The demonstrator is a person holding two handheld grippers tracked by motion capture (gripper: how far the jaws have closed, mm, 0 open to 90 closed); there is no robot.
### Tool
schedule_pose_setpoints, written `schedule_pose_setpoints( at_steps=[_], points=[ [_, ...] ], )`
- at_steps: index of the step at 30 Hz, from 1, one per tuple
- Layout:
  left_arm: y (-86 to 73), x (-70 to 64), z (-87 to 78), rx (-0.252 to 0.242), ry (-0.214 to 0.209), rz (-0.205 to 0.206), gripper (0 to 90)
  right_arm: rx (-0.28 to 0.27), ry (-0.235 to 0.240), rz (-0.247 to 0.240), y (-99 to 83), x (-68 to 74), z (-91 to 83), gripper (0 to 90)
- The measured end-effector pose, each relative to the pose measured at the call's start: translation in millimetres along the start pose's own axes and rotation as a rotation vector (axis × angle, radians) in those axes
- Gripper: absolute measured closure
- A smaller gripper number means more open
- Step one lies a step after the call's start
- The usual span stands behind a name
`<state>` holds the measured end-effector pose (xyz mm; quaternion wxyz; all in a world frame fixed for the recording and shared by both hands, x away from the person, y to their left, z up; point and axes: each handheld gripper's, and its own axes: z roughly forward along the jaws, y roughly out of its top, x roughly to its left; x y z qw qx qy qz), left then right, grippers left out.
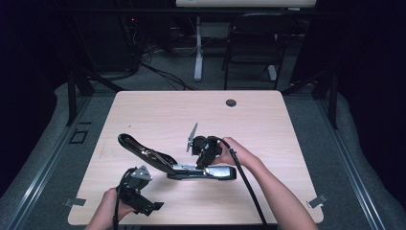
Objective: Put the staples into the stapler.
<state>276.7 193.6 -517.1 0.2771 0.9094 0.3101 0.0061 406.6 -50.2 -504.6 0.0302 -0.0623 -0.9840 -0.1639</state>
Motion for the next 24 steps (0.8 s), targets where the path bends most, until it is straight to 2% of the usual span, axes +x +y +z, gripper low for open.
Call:
schedule_pose_setpoints(
  at_steps=[10,14,24],
  points=[
    [0.0,-0.4,0.5,-0.005,-0.003,-0.006,0.2,-0.005,-0.003,-0.013,-0.4,0.3,-0.8,77.7],
    [0.1,0.2,0.4,0.0,-0.003,-0.001,0.3,-0.003,0.0,-0.042,-0.4,0.2,-0.3,77.7],
    [0.0,0.5,0.6,0.002,-0.005,-0.002,0.2,0.009,0.006,-0.041,0.7,-0.9,0.0,76.6]
  ],
)
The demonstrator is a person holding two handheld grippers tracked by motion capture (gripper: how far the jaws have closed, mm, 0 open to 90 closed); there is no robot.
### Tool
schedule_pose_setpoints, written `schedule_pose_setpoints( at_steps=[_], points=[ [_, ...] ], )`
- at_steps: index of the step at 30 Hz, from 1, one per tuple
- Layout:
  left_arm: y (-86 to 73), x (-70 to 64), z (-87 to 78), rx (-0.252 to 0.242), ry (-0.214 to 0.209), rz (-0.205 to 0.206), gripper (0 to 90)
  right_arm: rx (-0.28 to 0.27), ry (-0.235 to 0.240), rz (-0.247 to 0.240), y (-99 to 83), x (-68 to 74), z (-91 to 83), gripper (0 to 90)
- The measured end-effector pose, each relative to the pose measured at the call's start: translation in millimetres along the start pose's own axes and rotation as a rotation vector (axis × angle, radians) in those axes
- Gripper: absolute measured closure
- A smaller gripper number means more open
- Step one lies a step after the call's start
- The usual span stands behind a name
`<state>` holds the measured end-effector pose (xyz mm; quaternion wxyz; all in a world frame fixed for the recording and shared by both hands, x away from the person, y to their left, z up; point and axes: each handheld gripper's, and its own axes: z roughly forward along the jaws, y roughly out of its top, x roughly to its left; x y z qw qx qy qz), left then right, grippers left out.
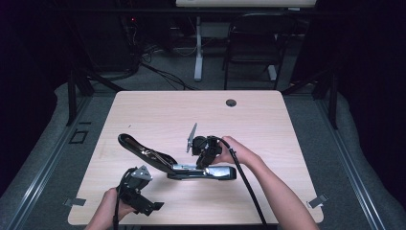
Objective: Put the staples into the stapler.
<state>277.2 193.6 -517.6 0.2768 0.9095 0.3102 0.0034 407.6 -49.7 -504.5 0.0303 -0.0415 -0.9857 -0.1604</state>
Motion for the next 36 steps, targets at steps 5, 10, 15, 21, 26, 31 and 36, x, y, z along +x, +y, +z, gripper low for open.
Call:
schedule_pose_setpoints(
  at_steps=[5,10,15,21,26,31,36],
  points=[
    [-0.1,-0.1,-0.2,0.0,0.0,0.0,0.3,0.002,-0.006,0.011,-1.3,-0.9,0.3,74.7],
    [-0.2,-0.2,-0.6,-0.002,0.002,0.0,0.2,-0.028,-0.008,0.03,-3.2,-1.1,-4.6,72.4],
    [-0.5,0.5,-2.1,-0.006,0.005,-0.006,0.3,-0.043,-0.029,0.061,-7.1,-0.4,-10.3,63.4],
    [-0.8,1.7,-3.9,-0.016,0.008,-0.022,0.3,-0.074,-0.102,0.141,-18.8,2.8,-21.3,51.3],
    [-1.0,3.4,-5.6,-0.018,0.016,-0.035,0.3,-0.11,-0.153,0.211,-35.4,8.8,-30.0,42.4],
    [-1.3,6.0,-5.9,-0.015,0.028,-0.047,0.3,-0.134,-0.191,0.274,-52.9,15.9,-35.1,35.3],
    [-2.9,11.1,-7.1,-0.015,0.039,-0.063,0.3,-0.18,-0.216,0.342,-73.4,22.6,-42.3,26.0]
  ],
)
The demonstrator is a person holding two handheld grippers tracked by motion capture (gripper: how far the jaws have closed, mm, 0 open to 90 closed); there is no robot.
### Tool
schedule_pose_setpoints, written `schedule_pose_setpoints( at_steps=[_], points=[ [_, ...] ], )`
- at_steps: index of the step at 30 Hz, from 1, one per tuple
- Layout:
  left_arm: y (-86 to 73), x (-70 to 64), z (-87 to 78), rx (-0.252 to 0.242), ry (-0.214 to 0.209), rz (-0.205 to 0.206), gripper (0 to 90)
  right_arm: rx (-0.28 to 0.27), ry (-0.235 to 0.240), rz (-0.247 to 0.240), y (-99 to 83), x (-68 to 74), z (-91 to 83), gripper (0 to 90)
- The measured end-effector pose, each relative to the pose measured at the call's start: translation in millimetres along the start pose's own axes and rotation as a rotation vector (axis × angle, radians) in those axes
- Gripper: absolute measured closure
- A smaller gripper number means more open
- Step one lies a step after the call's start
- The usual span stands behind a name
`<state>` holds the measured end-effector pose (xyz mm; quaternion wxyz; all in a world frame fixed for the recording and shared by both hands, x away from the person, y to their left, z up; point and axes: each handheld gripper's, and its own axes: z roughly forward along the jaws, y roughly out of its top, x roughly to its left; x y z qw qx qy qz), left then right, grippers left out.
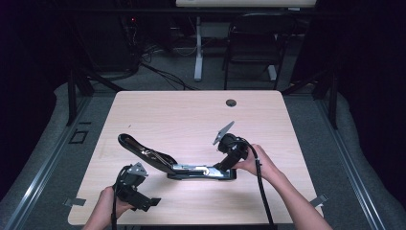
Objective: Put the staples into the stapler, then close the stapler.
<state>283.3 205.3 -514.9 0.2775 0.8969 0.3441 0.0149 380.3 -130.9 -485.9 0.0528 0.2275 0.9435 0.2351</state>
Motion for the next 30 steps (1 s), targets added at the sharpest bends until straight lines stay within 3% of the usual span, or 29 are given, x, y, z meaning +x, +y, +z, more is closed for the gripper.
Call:
schedule_pose_setpoints(
  at_steps=[12,19,30],
  points=[
    [-2.9,12.0,-4.1,-0.015,0.029,-0.054,0.2,-0.045,-0.035,0.131,-40.1,-1.1,-16.5,16.6],
    [-3.0,18.5,-6.0,-0.017,0.055,-0.094,0.3,-0.033,-0.079,0.158,-50.3,3.6,-20.9,17.8],
    [-3.4,33.6,-16.3,-0.044,0.157,-0.185,5.7,-0.059,-0.134,0.17,-47.9,8.4,-20.5,19.7]
  ],
)
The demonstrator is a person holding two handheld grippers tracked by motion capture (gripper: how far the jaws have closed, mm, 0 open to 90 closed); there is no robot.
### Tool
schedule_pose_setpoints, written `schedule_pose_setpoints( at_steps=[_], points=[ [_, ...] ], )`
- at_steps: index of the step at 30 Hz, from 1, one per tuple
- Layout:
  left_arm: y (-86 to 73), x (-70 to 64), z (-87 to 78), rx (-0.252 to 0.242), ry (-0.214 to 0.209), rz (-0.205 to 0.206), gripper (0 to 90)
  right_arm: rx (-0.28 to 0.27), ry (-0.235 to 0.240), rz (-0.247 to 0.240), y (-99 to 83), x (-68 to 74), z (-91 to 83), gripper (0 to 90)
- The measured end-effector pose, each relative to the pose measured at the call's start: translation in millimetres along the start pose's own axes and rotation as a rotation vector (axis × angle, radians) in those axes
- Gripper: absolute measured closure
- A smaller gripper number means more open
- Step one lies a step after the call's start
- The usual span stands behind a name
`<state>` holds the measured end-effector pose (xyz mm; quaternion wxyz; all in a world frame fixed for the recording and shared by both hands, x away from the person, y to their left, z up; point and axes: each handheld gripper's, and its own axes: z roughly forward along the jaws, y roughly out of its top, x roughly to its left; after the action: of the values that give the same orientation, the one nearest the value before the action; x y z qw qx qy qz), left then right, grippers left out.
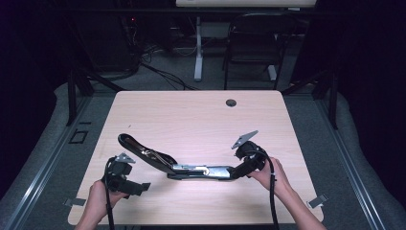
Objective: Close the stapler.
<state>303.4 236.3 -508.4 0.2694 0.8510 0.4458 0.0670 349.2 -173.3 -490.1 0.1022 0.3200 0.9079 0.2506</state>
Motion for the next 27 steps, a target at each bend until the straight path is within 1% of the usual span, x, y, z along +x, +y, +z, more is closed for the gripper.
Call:
schedule_pose_setpoints(
  at_steps=[1,2,4,5,6,7,8,9,10,11,13,14,15,16,17,18,20,21,23,24,26,27],
  points=[
    [0.3,2.0,-1.7,-0.006,0.016,-0.018,8.2,-0.001,-0.006,-0.003,0.5,0.9,0.4,20.6],
    [0.2,3.5,-2.8,-0.02,0.024,-0.029,12.8,-0.005,-0.012,-0.001,0.9,2.1,0.7,21.4],
    [0.0,6.9,-6.1,-0.043,0.047,-0.049,15.9,-0.02,-0.023,0.007,1.0,3.4,0.8,22.9],
    [0.0,8.1,-7.8,-0.054,0.057,-0.055,18.2,-0.016,-0.03,0.002,1.5,3.5,-0.5,23.9],
    [0.5,10.0,-10.3,-0.079,0.062,-0.074,21.3,-0.019,-0.042,0.0,1.7,3.8,-1.0,25.7],
    [1.2,11.7,-12.5,-0.099,0.077,-0.089,24.4,-0.028,-0.064,0.002,2.3,5.0,-1.6,27.5],
    [2.1,13.4,-14.7,-0.119,0.089,-0.099,26.4,-0.037,-0.071,-0.002,2.9,5.8,-2.2,28.9],
    [2.7,14.8,-16.7,-0.151,0.096,-0.112,29.8,-0.046,-0.086,-0.007,3.7,6.6,-3.1,31.1],
    [3.3,16.2,-18.4,-0.169,0.1,-0.118,34.4,-0.055,-0.099,-0.001,4.6,8.2,-3.4,33.1],
    [4.4,18.0,-21.1,-0.209,0.11,-0.137,35.5,-0.063,-0.106,-0.002,5.3,9.2,-3.5,33.6],
    [6.2,21.0,-25.8,-0.272,0.108,-0.159,42.5,-0.077,-0.126,-0.007,8.3,12.8,-4.3,39.0],
    [7.2,21.7,-27.1,-0.31,0.113,-0.175,44.6,-0.087,-0.14,-0.01,9.8,14.5,-4.8,40.9],
    [8.1,22.4,-28.9,-0.326,0.113,-0.176,47.3,-0.099,-0.142,-0.009,11.5,15.8,-5.4,44.1],
    [9.2,22.9,-30.8,-0.355,0.123,-0.172,49.6,-0.104,-0.146,-0.01,13.0,16.5,-5.9,45.1],
    [10.4,22.4,-33.3,-0.378,0.137,-0.174,52.3,-0.119,-0.161,-0.006,15.1,17.6,-6.3,47.7],
    [10.9,22.0,-34.0,-0.394,0.142,-0.175,56.2,-0.14,-0.17,-0.002,17.5,19.1,-7.5,50.3],
    [11.1,20.3,-35.4,-0.429,0.155,-0.192,60.5,-0.16,-0.181,0.001,21.6,21.0,-8.8,52.0],
    [11.5,20.2,-36.4,-0.426,0.153,-0.193,63.3,-0.173,-0.192,0.004,23.2,22.1,-10.0,54.2],
    [13.3,17.8,-36.0,-0.452,0.161,-0.197,69.6,-0.188,-0.189,0.014,25.3,23.0,-11.4,54.9],
    [14.6,16.6,-35.8,-0.454,0.158,-0.196,72.2,-0.193,-0.197,0.017,26.4,23.7,-11.9,55.7],
    [18.2,14.3,-34.6,-0.465,0.163,-0.19,75.8,-0.203,-0.204,0.017,28.4,25.2,-12.3,58.4],
    [20.1,14.0,-34.0,-0.467,0.159,-0.188,77.5,-0.203,-0.206,0.016,29.3,26.1,-12.5,59.6]
  ],
)
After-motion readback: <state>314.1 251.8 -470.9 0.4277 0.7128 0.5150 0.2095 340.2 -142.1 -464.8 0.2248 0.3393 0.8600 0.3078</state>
